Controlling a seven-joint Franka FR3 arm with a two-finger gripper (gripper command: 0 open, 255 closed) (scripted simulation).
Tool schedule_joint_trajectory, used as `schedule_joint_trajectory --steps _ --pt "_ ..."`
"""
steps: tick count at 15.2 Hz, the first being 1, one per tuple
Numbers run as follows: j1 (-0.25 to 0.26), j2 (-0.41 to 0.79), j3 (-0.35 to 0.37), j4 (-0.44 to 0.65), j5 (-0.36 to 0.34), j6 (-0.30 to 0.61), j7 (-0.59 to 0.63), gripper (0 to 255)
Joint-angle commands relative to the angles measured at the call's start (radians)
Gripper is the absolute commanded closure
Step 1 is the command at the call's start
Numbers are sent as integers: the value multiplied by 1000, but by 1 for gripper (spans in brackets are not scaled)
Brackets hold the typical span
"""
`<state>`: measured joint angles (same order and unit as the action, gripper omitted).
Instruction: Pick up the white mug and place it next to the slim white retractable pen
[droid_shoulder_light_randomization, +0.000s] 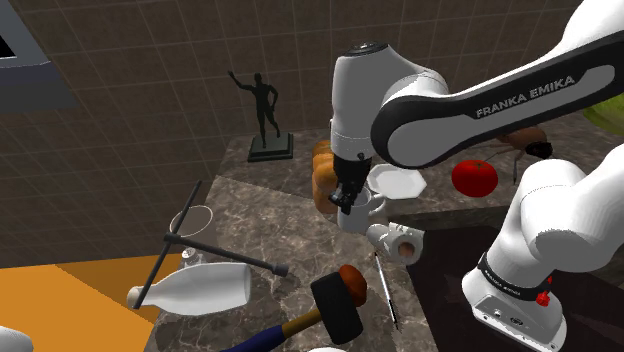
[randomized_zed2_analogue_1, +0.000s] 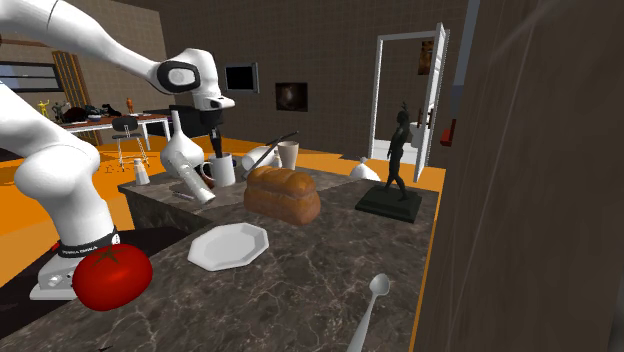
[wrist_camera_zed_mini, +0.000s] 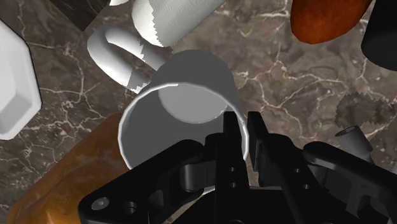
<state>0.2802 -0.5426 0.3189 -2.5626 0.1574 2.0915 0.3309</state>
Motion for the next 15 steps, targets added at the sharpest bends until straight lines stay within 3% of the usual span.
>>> schedule_joint_trajectory --steps 1,10,15 --pt "1 7 4 -22 3 29 1 255" --pt "0 71 27 -101 8 172 7 255" --pt "-1 73 28 -103 8 176 8 255"
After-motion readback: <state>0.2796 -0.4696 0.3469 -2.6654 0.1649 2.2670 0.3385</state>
